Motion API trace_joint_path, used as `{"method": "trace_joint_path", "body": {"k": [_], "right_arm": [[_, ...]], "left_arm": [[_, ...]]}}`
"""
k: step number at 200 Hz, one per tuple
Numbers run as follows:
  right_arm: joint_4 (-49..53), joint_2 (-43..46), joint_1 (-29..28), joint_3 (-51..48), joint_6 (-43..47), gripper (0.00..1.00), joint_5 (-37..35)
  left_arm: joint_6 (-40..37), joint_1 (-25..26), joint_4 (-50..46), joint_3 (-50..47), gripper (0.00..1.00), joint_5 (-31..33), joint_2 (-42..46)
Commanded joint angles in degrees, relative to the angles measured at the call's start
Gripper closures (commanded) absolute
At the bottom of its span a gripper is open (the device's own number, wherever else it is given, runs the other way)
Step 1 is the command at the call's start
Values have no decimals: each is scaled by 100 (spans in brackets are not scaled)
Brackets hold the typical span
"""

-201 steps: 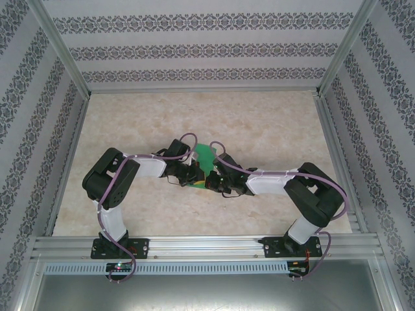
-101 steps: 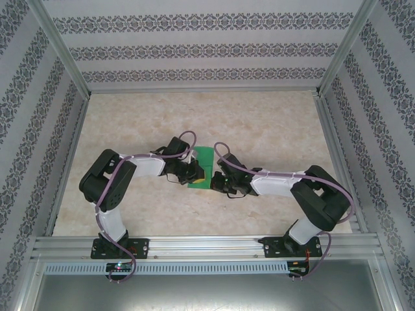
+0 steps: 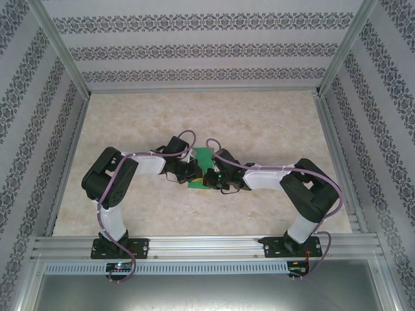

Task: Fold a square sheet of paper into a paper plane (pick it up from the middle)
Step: Fold the triangle a second time at the center of the table.

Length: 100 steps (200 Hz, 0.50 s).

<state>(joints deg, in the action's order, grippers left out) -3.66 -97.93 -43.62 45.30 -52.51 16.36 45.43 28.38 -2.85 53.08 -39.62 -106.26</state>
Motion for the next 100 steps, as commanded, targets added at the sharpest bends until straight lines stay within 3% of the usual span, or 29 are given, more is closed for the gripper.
{"method": "trace_joint_path", "body": {"k": [1, 40, 100], "right_arm": [[97, -135, 37, 171, 101, 100, 11], [482, -220, 108, 89, 134, 100, -77], [722, 379, 291, -589, 119, 100, -23]], "left_arm": [[-118, -48, -308, 110, 94, 197, -177], [-91, -57, -573, 62, 97, 360, -202], [-175, -166, -921, 9, 99, 565, -270]]}}
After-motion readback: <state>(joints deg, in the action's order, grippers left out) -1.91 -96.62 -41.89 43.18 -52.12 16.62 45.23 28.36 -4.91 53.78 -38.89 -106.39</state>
